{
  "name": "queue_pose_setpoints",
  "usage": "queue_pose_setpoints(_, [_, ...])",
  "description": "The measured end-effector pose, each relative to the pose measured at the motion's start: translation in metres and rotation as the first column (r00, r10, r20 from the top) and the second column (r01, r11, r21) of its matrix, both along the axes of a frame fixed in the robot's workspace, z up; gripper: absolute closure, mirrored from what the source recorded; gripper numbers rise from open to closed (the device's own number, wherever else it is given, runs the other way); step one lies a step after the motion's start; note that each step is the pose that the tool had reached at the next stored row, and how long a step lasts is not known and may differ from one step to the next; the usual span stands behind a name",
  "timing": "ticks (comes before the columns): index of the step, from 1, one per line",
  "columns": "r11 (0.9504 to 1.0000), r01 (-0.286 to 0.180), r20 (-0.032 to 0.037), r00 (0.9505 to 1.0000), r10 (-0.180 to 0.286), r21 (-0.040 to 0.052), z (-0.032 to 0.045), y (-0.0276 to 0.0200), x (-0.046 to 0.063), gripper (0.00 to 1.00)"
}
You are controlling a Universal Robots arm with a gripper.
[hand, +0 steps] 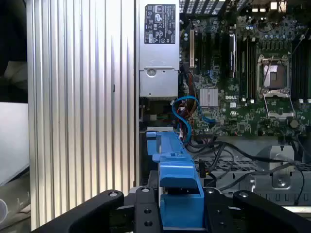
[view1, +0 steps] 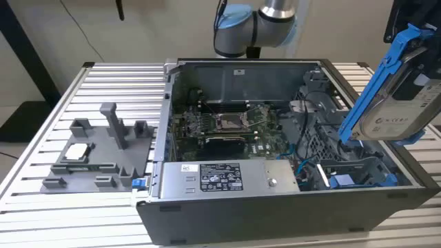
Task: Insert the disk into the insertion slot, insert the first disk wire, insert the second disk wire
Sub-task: 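Insert the disk into the insertion slot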
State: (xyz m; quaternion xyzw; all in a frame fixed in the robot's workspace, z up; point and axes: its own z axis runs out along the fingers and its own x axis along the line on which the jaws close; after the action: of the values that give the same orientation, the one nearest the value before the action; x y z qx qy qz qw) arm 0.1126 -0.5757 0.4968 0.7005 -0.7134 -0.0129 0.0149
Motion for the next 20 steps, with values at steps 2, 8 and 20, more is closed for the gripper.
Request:
queue_pose_setpoints(2, [1.0000,0.000,0.0000,1.0000,0.000,0.0000,0.0000,0.0000,0.000,0.67])
queue_pose_setpoints(8, [1.0000,0.000,0.0000,1.0000,0.000,-0.0001,-0.0016,0.0000,0.000,0.67])
queue_pose_setpoints(20, [1.0000,0.000,0.0004,1.0000,0.000,-0.0002,-0.0107,0.0000,0.000,0.67])
